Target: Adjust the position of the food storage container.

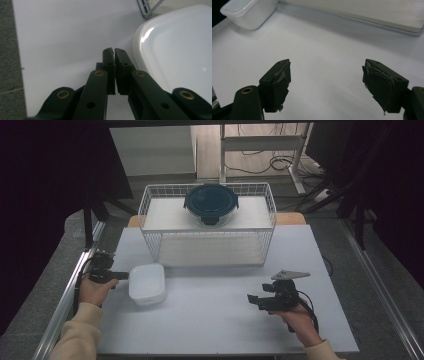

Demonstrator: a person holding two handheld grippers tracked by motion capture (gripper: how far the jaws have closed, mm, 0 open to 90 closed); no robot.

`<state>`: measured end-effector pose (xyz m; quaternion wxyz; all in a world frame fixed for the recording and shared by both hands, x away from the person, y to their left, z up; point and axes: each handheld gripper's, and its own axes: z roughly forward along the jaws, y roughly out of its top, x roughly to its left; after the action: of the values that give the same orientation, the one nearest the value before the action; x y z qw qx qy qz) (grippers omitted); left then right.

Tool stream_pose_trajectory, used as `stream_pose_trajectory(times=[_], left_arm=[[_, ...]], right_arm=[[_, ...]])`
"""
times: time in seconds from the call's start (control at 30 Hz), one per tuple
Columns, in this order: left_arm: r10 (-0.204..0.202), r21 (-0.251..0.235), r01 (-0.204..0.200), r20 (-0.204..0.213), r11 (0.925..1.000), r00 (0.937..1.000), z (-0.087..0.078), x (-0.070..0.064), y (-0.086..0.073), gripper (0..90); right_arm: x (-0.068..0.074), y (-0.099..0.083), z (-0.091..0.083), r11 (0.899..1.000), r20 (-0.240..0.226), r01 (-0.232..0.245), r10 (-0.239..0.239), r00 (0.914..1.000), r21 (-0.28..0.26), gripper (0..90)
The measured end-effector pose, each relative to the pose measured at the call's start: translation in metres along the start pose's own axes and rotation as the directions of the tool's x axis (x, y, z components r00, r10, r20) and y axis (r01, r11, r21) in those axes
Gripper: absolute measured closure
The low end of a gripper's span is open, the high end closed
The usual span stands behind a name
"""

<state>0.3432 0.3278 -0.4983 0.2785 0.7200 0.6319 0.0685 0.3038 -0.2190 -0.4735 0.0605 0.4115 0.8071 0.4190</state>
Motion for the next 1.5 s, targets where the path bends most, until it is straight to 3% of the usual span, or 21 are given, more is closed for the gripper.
stream_pose_trajectory(times=[0.2, 0.7, 1.07, 1.5], left_arm=[[0.001, 0.012, -0.002, 0.017, 0.9999, 0.9999, 0.008, -0.003, 0.002, 89.4], [0.026, 0.013, -0.028, 0.121, 0.9995, 0.9923, 0.019, -0.023, 0.003, 89.5], [0.062, 0.008, -0.065, 0.185, 0.9979, 0.9808, 0.022, -0.045, 0.000, 89.4], [0.100, 0.007, -0.105, 0.229, 0.9945, 0.9682, 0.022, -0.068, -0.003, 89.4]], right_arm=[[-0.001, 0.000, 0.000, 1.000, 0.003, 0.001, -0.001, 1.0000, -0.006, 21.9], [-0.002, 0.001, -0.003, 1.000, 0.000, -0.006, 0.006, 1.0000, -0.013, 22.2], [-0.001, 0.001, -0.002, 1.000, -0.008, -0.003, 0.003, 1.0000, 0.000, 22.3], [-0.002, 0.001, -0.002, 1.000, -0.010, -0.003, 0.004, 0.9999, 0.003, 22.3]])
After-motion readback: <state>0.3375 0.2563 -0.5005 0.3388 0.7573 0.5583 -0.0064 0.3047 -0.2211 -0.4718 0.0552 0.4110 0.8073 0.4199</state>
